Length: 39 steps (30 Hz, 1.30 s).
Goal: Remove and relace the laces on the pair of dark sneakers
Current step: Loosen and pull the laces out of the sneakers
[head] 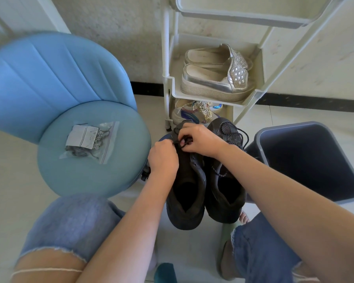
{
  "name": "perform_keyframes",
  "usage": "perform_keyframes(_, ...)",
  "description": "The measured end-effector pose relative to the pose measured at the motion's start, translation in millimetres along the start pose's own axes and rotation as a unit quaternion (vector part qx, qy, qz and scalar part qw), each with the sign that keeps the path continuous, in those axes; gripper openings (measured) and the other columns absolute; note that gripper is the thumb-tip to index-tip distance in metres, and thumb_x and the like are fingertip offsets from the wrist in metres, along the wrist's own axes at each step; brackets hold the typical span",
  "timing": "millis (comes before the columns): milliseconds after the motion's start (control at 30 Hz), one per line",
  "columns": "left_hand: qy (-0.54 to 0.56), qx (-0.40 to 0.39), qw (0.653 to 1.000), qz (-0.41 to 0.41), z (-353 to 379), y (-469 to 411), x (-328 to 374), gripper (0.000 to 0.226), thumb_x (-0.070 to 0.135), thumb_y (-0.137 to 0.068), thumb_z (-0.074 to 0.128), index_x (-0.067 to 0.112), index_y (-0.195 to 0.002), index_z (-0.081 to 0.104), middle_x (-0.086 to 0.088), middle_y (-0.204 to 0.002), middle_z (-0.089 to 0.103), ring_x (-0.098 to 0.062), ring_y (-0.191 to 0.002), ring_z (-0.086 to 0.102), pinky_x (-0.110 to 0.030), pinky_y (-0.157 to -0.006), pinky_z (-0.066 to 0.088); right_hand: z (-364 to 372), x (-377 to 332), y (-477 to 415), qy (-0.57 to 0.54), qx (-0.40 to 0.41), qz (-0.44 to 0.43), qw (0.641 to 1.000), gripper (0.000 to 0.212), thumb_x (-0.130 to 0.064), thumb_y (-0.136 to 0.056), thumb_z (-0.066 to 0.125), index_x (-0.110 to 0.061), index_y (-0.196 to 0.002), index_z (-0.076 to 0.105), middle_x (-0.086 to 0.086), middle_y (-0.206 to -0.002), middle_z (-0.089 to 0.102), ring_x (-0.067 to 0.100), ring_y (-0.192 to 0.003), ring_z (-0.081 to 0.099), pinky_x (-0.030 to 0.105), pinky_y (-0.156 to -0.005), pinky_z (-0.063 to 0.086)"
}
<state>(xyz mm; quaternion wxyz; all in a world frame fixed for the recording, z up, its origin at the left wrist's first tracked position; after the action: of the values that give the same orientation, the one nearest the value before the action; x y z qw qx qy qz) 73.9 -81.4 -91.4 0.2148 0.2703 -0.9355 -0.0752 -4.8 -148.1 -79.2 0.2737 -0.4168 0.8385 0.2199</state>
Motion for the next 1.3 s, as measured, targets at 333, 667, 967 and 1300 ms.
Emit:
perform_keyframes(333, 0.009, -0.024, 1.000, -0.007, 1, 6, 8, 0.037, 0.021, -0.097, 0.041, 0.019, -0.132, 0.055, -0.010, -0.124, 0.060, -0.031, -0.113, 0.055, -0.038, -0.085, 0.046, -37, 57, 26, -0.131, -0.002, 0.246, 0.960, 0.032, -0.036, -0.083, 0.072, -0.010, -0.098, 0.063, 0.002, -0.064, 0.056, 0.012, -0.053, 0.050, 0.021, -0.053, 0.042)
perform_keyframes(667, 0.009, -0.069, 0.998, 0.013, 8, 14, 18, 0.047, 0.016, -0.098, 0.036, 0.018, -0.145, 0.036, -0.011, -0.137, 0.050, -0.030, -0.122, 0.049, -0.040, -0.090, 0.043, -10, 64, 19, 0.050, 0.007, 0.355, 0.933, 0.029, -0.035, -0.089, 0.061, -0.008, -0.095, 0.054, 0.008, -0.095, 0.058, 0.030, -0.093, 0.061, 0.032, -0.071, 0.043)
perform_keyframes(967, -0.079, -0.097, 0.991, 0.040, 13, 15, 21, 0.050, 0.004, -0.097, 0.032, 0.015, -0.146, 0.030, -0.014, -0.138, 0.045, -0.031, -0.118, 0.052, -0.036, -0.081, 0.045, -75, 69, 39, -0.302, 0.337, 0.318, 0.833, 0.024, -0.023, -0.102, 0.042, -0.013, -0.123, 0.049, 0.005, -0.076, 0.066, 0.016, -0.050, 0.065, 0.022, -0.039, 0.043)
perform_keyframes(1300, 0.112, -0.008, 0.987, 0.118, -16, 17, 53, 0.042, 0.012, -0.098, 0.040, 0.014, -0.139, 0.046, -0.007, -0.138, 0.051, -0.023, -0.127, 0.046, -0.033, -0.103, 0.038, -86, 7, 36, -0.290, 0.123, 0.228, 0.921, 0.017, -0.018, -0.097, 0.053, -0.006, -0.084, 0.051, 0.005, -0.057, 0.055, 0.014, -0.037, 0.047, 0.020, -0.034, 0.034)
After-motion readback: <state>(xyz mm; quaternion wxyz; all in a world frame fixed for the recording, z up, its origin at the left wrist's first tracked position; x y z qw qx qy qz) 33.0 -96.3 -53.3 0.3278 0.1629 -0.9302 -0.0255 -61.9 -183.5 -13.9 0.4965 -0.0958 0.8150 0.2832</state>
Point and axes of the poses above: each hand's wrist, its own y-axis away from the middle knuckle, its own z-axis out of the palm, x = y × z, the point moved 8 cm from there along -y, towards the middle knuckle
